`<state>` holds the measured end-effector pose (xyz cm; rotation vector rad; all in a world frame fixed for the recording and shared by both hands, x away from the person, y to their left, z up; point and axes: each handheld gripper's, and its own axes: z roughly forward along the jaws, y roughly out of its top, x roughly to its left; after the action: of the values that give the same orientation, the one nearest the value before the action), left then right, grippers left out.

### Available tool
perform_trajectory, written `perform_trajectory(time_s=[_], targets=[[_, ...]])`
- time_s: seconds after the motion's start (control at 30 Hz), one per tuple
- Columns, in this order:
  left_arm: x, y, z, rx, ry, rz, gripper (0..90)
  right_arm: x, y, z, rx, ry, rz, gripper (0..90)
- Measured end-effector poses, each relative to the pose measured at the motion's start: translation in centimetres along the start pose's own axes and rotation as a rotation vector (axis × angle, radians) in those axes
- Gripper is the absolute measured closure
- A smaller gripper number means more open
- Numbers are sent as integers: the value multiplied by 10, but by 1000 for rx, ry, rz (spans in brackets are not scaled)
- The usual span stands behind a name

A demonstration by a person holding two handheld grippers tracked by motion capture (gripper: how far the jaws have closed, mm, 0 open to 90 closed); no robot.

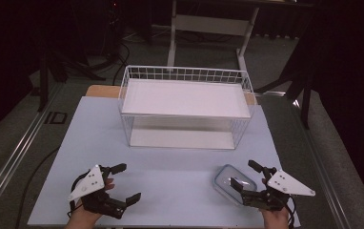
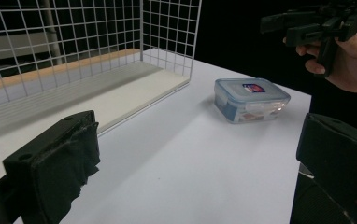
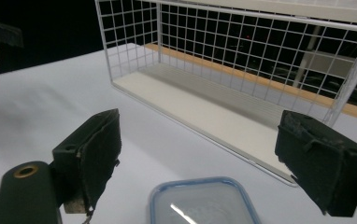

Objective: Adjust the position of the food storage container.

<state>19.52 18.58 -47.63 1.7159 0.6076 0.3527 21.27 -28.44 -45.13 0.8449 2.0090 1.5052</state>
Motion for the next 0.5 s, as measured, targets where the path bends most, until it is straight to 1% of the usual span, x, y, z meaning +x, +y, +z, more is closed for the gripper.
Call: perform_trajectory(time_s=[0.03,0.1,0.13,0.2,0.23,0.27,0.3,0.33,0.37,0.43,0.5], targets=[[0,0,0,-2,4,1,4,0,0,0,0,0,0,147],[0,0,0,-3,4,0,4,3,2,-2,-16,19,6,149],[0,0,0,-3,6,1,4,4,4,-2,-21,40,4,149],[-1,0,1,-2,4,0,4,9,8,-4,-41,60,6,149],[-1,0,1,0,3,1,4,10,11,-4,-43,79,9,149],[-1,0,1,1,3,3,4,11,13,-4,-42,86,7,149],[0,0,2,0,1,1,4,12,15,-5,-45,83,7,149],[0,0,2,0,2,0,4,13,18,-5,-42,95,13,149],[0,0,2,-1,5,-1,4,13,20,-5,-26,97,18,148],[1,0,2,-3,4,-7,4,14,22,-6,-4,62,-1,145],[2,-1,3,-1,4,-7,4,12,21,-8,19,88,-14,141]])
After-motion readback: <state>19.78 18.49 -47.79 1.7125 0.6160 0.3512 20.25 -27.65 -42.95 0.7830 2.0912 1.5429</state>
